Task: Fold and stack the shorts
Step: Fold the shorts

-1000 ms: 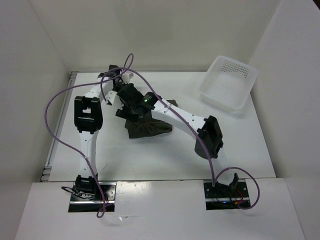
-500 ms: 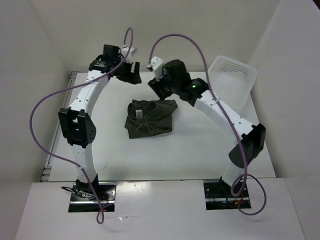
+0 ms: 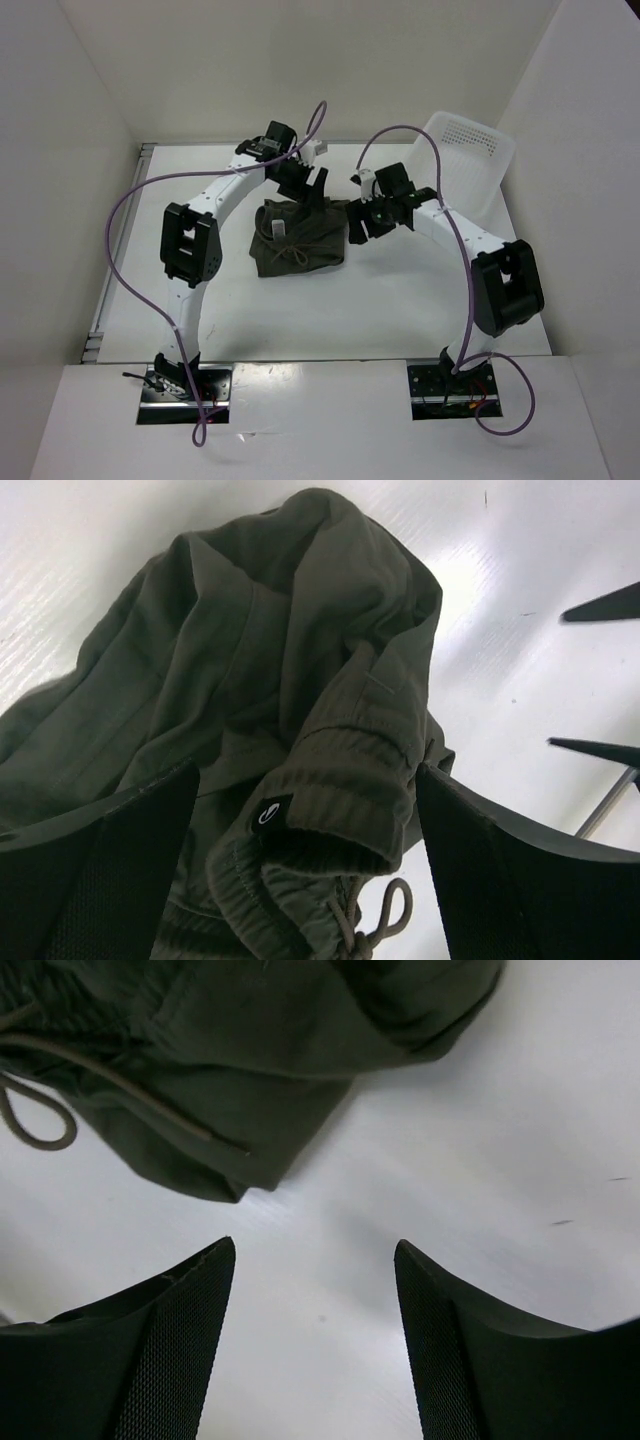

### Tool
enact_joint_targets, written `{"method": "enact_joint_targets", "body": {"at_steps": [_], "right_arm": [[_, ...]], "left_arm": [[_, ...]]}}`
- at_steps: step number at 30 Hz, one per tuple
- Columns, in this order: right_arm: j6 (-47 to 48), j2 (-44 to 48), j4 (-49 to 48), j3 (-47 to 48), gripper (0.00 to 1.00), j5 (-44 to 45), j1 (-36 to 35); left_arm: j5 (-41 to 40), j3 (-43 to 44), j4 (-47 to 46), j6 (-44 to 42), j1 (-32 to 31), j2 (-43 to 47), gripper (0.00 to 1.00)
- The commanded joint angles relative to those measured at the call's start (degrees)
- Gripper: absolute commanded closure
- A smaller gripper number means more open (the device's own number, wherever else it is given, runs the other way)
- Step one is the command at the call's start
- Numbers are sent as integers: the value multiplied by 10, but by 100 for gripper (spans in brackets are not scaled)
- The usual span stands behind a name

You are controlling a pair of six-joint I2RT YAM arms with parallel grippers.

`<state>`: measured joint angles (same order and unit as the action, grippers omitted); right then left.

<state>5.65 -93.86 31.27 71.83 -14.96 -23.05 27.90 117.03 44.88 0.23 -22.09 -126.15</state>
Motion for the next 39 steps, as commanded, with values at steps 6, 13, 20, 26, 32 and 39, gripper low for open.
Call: {"method": "enact_joint_targets", "body": {"at_steps": [6,13,20,26,32,39], "right_arm": [[-128,4,-131,-80,29,-140,0],[-215,-54,-223,-114,29,-135,0],[-268,-115,-235,-92,27,-90,0],[-289,-141,-253,-102,36,-110,0],[-265,-154,-264,-89,93,-152,0],[-229,-109,-247,-113,100,-176,11]], "left_arm": [[29,-36,1,-2,-1,24,15],[15,-20,1,-2,-6,-18,40],[-21,-8,1,-2,-6,-30,84],[-28,35,1,-2,7,-18,100],[-25,79,6,-2,56,0,100],[-74,34,30,-2,158,29,100]]}}
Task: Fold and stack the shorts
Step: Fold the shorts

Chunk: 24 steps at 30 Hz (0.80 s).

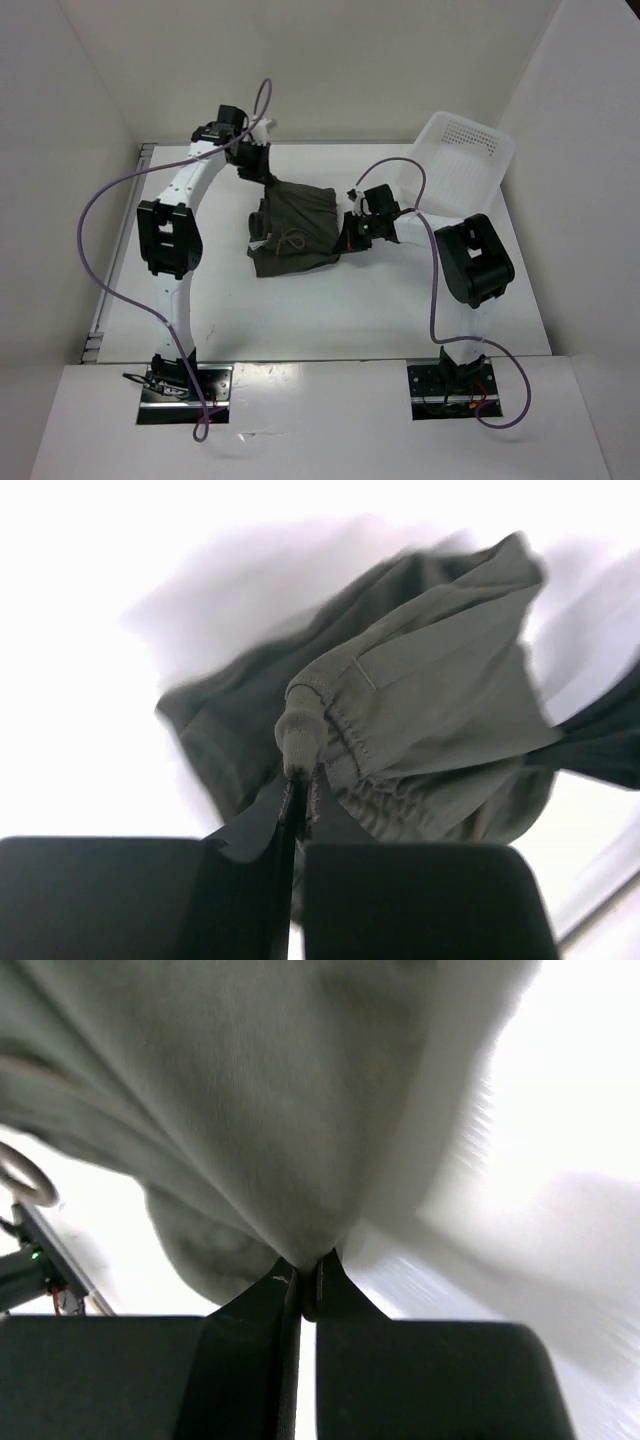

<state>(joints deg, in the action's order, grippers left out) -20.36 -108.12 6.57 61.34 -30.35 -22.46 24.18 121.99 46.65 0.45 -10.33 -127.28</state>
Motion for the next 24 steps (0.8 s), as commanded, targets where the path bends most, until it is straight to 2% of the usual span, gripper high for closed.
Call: {"method": "enact_joint_targets", "body": {"at_steps": [1,5,9,12,14,15,16,17,19,24], "right_arm": [[37,41,0,-16,100,-31,5],[82,47,-5,-21,100,-67,5],[113,47,0,-14,100,-58,5],[119,47,7,-14,97,-58,5],[119,52,7,-14,82,-58,5],[119,57,7,-21,67,-58,5],[119,57,7,-21,44,-58,5],[119,57,7,-27,37,-58,5],[119,63,7,-27,31,-58,5],[119,68,7,-27,29,-58,5]], "left_arm": [[-37,-24,19,-4,58,41,100],[-26,-54,61,-4,64,10,99],[-20,-114,53,-4,64,5,98],[-33,-148,30,-4,64,11,93],[-33,-154,30,-4,64,11,86],[-33,-154,25,-4,64,11,83],[-24,-159,25,-4,64,11,81],[-11,-159,20,-4,64,11,78],[0,-159,19,-4,64,11,74],[14,-159,38,-4,58,47,64]]}}
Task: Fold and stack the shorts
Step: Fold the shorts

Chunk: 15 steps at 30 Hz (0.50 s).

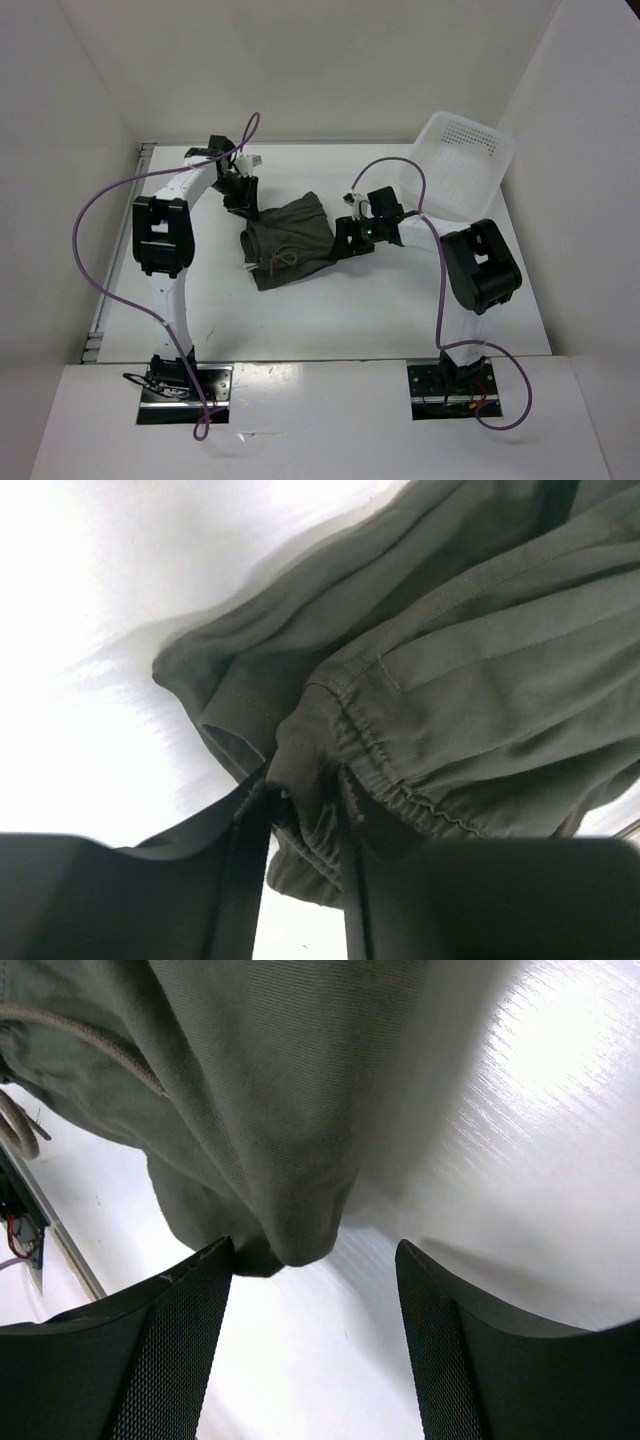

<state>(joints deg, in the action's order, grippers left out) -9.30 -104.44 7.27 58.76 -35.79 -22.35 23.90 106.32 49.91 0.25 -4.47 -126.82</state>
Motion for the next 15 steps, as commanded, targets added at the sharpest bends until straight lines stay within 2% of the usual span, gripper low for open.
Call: {"method": "enact_joint_targets", "body": {"at_steps": [1,6,9,12,15], "right_arm": [[9,31,0,4,29,-3,4],[9,26,-5,17,29,-3,-2],[9,21,-10,17,29,-3,-8],[2,21,-15,17,28,9,-13],[2,15,-16,17,28,14,-13]], "left_arm": [[17,-2,11,-3,0,49,61],[58,21,62,-3,0,80,50],[44,21,115,-3,-12,94,46],[2,-29,136,-3,-18,100,46],[-5,-81,117,-3,2,100,45]]}}
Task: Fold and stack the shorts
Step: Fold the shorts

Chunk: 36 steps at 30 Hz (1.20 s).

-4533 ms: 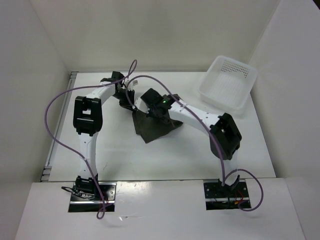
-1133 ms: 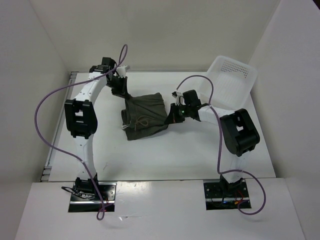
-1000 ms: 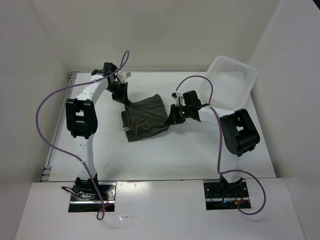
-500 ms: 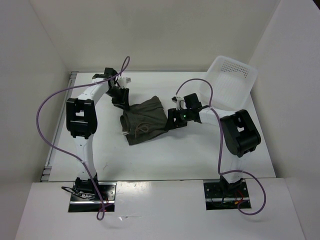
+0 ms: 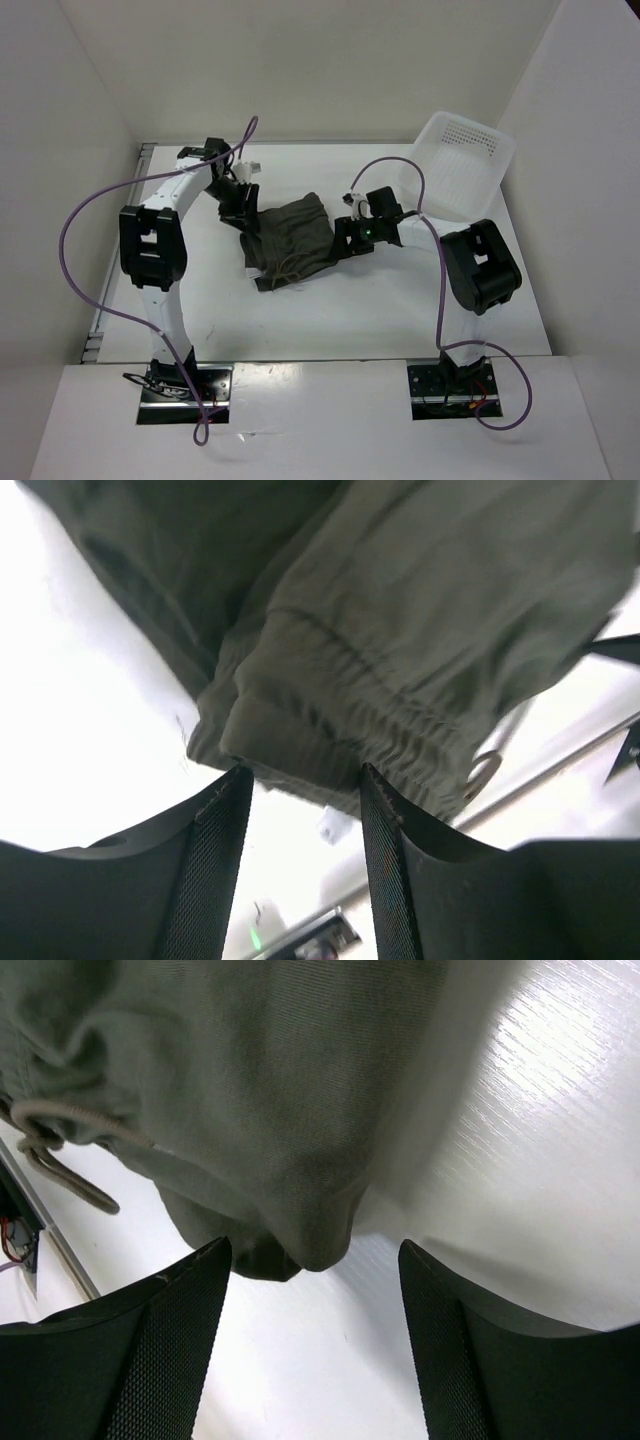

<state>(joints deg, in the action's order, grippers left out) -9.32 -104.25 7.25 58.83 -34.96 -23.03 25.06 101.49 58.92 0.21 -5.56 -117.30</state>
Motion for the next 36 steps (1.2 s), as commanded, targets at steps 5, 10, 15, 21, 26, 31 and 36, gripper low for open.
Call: {"method": "enact_joint_targets", "body": {"at_steps": [5,10,15,21,26,31,36], "right_arm": [[3,8,-15,27,27,11,-6],[8,3,-21,27,25,16,-11],[3,-9,-27,37,25,16,-17],[9,-32,-32,53,46,16,-28],[25,-38,-19,59,80,41,-28],[100,-25,12,59,94,40,-28],[122,-14,25,53,98,46,-28]], "left_arm": [[-17,-44,-5,-2,21,-2,42],[-29,-49,-11,-2,21,-31,37],[6,-66,-26,-2,21,-57,34],[82,-32,-26,-2,16,-76,55],[117,13,-13,-2,16,-65,100],[124,46,-70,-2,16,-9,100],[76,35,-150,-2,4,-13,100]]}}
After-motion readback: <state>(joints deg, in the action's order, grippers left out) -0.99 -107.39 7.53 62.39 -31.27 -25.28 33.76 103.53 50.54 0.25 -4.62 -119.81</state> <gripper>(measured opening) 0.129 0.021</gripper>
